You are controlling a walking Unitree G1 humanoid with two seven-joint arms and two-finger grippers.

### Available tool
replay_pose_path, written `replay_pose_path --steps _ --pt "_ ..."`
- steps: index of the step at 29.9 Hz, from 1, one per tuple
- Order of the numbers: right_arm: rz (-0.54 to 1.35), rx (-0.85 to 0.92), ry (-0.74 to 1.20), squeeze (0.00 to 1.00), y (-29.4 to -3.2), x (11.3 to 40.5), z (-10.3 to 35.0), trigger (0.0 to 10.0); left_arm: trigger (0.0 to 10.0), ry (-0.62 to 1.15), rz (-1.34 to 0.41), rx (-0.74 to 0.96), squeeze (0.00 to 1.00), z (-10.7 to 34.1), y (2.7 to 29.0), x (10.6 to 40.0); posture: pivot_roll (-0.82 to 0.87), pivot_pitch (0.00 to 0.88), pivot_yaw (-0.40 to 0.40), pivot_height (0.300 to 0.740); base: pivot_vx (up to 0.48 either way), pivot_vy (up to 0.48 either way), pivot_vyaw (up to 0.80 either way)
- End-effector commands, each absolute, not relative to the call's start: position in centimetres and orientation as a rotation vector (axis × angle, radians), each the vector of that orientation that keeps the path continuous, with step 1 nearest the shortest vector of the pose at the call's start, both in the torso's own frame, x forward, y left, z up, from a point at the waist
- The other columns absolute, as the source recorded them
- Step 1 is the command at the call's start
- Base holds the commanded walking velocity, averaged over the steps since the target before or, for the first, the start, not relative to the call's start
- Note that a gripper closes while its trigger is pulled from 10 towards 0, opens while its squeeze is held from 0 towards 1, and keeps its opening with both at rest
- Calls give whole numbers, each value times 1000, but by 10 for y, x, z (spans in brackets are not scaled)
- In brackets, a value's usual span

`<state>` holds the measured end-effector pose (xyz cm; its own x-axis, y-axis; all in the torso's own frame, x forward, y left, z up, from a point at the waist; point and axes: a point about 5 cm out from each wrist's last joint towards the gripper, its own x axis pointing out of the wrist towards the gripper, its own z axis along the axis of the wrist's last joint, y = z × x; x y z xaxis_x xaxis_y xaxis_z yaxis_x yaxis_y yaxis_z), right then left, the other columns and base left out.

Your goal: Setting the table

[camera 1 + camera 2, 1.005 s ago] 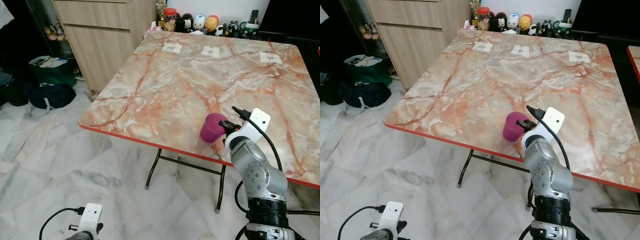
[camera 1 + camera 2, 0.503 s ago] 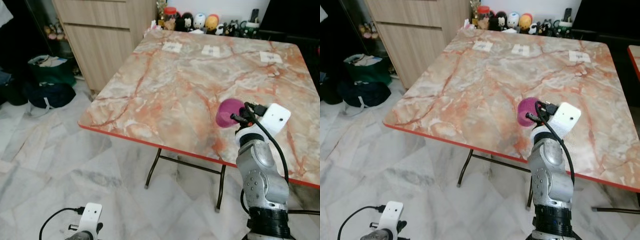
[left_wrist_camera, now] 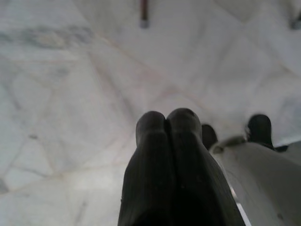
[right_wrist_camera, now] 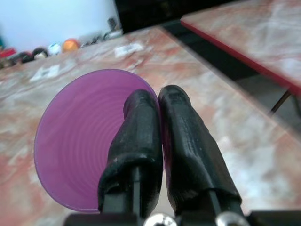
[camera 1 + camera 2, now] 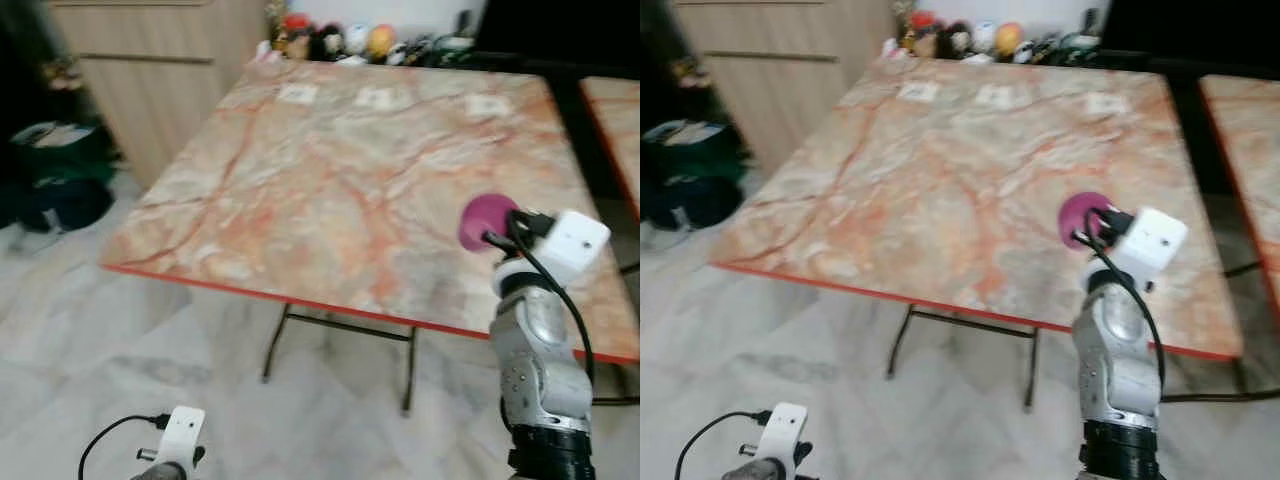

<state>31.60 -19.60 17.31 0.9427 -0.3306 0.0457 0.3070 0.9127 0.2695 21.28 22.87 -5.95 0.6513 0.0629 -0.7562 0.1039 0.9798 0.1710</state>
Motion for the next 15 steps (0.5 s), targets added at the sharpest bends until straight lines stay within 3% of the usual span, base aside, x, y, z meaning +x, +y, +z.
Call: replay_pose_path --steps 1,12,15 --pt "-303 260 -100 0 -188 318 175 10000 10000 905 -17 212 0 -65 233 203 118 80 2 740 0 -465 0" --pt "-332 270 -104 0 -194 319 175 10000 10000 904 -19 212 0 -64 233 203 114 79 5 740 0 -465 0" --pt "-337 276 -101 0 -196 319 175 10000 10000 903 -19 212 0 -64 233 203 111 79 6 740 0 -465 -738"
